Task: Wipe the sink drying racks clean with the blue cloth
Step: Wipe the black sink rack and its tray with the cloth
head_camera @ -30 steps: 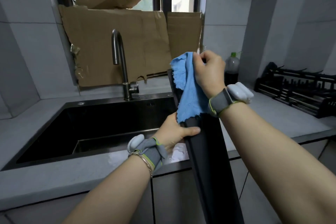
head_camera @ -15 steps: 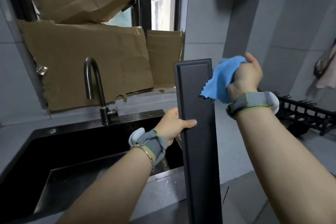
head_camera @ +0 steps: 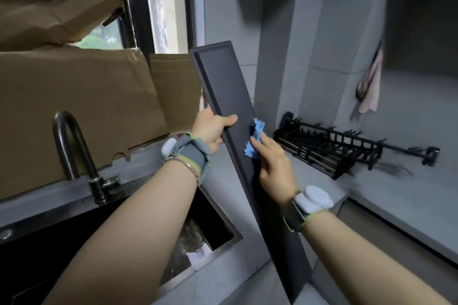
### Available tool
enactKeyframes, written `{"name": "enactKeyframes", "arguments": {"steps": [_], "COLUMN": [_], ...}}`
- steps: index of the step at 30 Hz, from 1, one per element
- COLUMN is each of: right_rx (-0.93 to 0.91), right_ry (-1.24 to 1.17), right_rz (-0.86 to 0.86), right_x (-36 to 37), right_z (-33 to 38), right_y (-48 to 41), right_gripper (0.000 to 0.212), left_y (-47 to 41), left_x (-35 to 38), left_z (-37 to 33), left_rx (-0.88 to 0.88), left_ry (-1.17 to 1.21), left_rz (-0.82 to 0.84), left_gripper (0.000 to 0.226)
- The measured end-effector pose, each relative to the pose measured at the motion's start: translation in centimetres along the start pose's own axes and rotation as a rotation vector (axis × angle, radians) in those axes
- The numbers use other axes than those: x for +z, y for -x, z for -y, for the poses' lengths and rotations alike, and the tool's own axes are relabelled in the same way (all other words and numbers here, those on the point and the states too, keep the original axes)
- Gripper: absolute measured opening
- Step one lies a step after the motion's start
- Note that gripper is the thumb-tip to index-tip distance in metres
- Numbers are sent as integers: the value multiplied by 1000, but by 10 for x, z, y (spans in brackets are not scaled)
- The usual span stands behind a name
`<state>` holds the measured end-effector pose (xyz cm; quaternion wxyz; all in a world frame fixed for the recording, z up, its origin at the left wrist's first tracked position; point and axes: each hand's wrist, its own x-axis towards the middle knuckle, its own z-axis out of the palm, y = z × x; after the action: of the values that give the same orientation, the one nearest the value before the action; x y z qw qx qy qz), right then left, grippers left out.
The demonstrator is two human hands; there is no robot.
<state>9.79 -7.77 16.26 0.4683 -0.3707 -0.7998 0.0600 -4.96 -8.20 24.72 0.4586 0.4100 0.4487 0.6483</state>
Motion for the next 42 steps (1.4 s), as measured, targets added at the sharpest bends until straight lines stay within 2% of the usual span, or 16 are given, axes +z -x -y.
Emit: {"name": "enactKeyframes", "arguments": {"steps": [3,6,8,11,14,16,17,20,24,26,27,29,30,33,38,42], "right_rx": [274,668,950,1122,1227,1334,1354,1354,1358,1265,1193,1019,958,880,750,810], "right_ry": [60,47,5,3,73,-108,-297,-669,-601,-556,-513,-432,-412,-342,-236,-37], "right_rz": [157,305,193,-84,-315,-504,-541,-463,-526,-585,-595,-585,-575,-602,-616,-472], "right_x": [-4,-15,-34,-68,-107,-135,-143,-177,-209,-232,-235,-255,-265,-283,-298,-306], "right_z": [-30,-54,-66,-95,-131,-162,-173,-221,-255,-278,-282,-299,-309,-338,-372,-410], "right_y": [43,78,83,76,71,75,77,83,75,61,53,38,31,21,29,44], "right_gripper": [54,41,31,16,43,69,71,52,22,12,12,25,28,36,50,44], "left_y": [-23,-48,-64,-85,-108,-123,-129,-152,-156,-156,-159,-169,-178,-180,-203,-231], "left_x": [3,19,39,63,88,113,115,156,198,234,235,264,279,317,351,373], "left_z": [-17,-31,-32,-25,-8,7,14,38,65,90,99,122,135,155,193,235], "left_rx": [35,72,75,27,-36,-62,-71,-118,-207,-312,-366,-431,-455,-481,-519,-563], "left_ry": [38,52,79,157,241,294,298,356,528,467,449,479,518,589,441,314], "left_rz": [-33,-16,-12,-28,-30,-43,-57,-50,-128,-87,-73,-63,-61,-45,-105,-84], "left_gripper": [23,23,22,19,23,20,20,19,13,37,59,98,105,98,60,55]}}
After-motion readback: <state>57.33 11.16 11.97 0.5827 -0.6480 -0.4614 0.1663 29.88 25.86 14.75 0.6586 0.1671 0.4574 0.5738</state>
